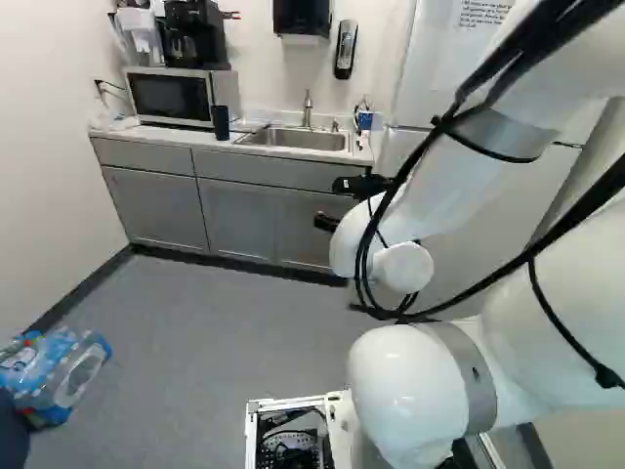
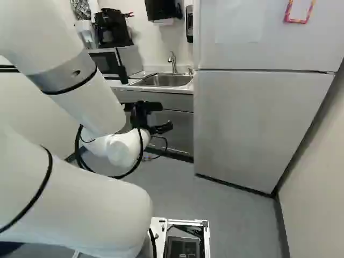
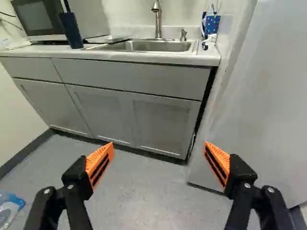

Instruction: Rinse the cup and place it in the tray

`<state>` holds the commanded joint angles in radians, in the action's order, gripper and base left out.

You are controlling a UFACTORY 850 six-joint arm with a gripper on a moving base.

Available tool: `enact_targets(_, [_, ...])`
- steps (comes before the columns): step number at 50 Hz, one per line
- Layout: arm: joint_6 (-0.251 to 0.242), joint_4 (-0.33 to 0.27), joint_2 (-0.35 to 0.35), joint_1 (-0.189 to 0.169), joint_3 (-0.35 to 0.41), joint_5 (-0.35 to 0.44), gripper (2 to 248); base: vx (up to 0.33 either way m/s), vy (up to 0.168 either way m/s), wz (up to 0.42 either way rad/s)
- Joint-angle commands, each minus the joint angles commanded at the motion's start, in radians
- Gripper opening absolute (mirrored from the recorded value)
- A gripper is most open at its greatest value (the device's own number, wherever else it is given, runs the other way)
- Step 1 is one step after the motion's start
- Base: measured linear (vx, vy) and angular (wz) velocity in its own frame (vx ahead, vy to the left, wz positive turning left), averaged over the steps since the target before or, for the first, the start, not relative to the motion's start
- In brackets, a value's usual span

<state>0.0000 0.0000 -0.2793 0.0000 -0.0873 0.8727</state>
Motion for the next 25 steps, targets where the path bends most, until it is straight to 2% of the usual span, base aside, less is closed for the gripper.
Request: enact_targets(25, [0.0,0.0,-0.014,0.0,0.0,0.0,247,0.0,0.0,0.0])
